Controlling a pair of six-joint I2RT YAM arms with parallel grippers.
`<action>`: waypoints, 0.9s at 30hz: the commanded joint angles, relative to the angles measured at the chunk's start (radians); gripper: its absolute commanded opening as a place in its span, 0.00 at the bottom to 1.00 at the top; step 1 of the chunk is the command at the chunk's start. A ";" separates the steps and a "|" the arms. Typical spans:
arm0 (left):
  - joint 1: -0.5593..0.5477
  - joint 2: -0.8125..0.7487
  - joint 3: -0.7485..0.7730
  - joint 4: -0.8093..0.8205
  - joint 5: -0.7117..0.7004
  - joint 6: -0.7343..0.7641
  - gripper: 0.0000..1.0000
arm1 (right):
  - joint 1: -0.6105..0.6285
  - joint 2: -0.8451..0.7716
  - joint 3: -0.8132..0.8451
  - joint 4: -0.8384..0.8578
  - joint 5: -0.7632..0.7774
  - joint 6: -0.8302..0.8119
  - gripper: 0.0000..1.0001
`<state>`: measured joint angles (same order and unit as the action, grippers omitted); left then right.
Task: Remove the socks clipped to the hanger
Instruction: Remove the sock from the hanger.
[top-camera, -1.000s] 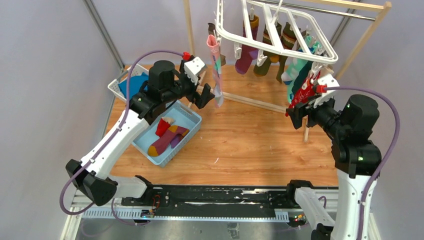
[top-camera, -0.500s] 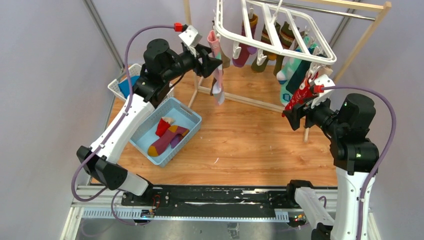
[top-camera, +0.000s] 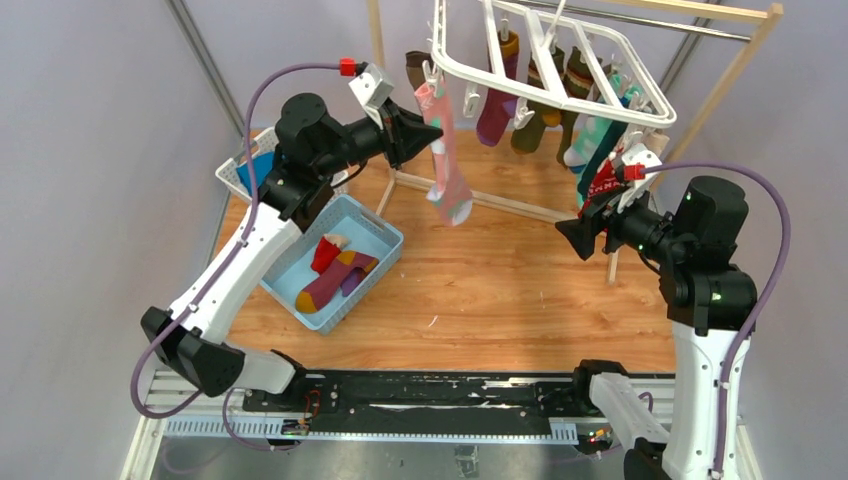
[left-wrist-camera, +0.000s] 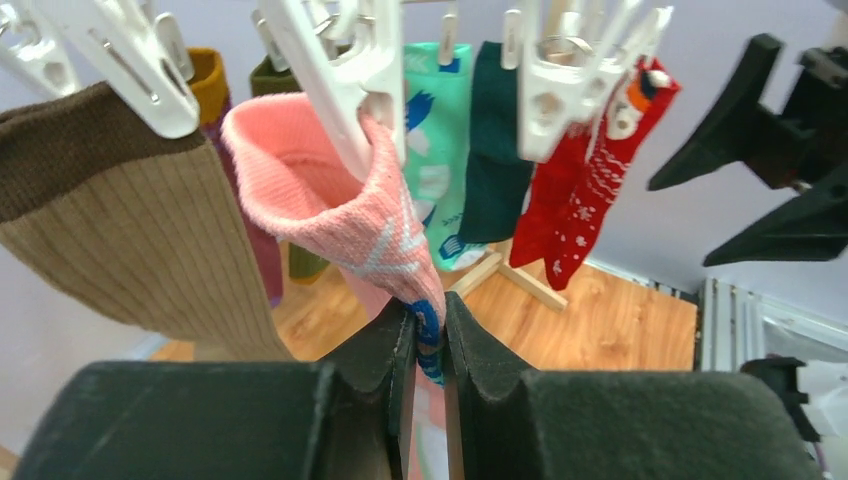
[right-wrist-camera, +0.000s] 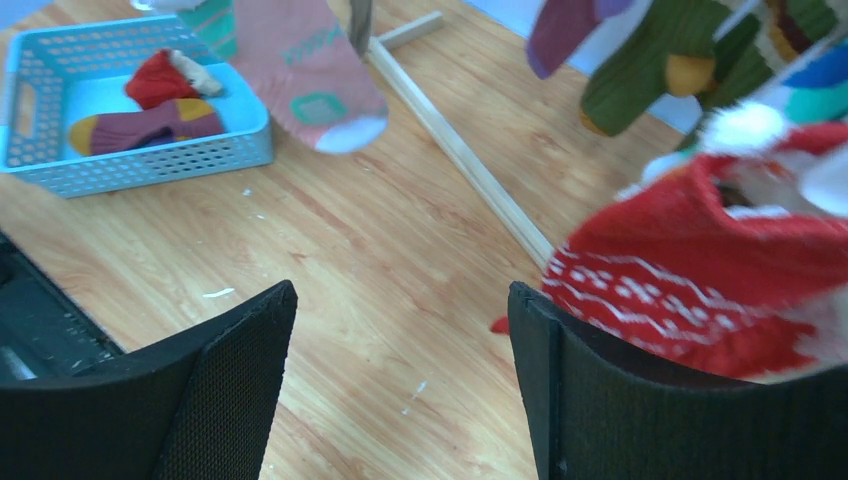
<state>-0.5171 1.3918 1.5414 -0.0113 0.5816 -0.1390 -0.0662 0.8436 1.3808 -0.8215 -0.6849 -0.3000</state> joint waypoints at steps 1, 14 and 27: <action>-0.040 -0.060 -0.029 0.048 0.057 -0.035 0.17 | -0.003 0.016 0.052 -0.008 -0.202 0.013 0.77; -0.181 -0.093 -0.089 -0.034 0.046 0.037 0.17 | 0.009 0.037 0.110 0.095 -0.409 0.124 0.77; -0.328 0.034 0.042 -0.125 -0.023 0.080 0.16 | 0.011 0.025 0.068 0.436 -0.508 0.504 0.70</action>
<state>-0.8131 1.4014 1.5429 -0.0982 0.5911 -0.0814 -0.0650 0.8886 1.4738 -0.5442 -1.1221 0.0284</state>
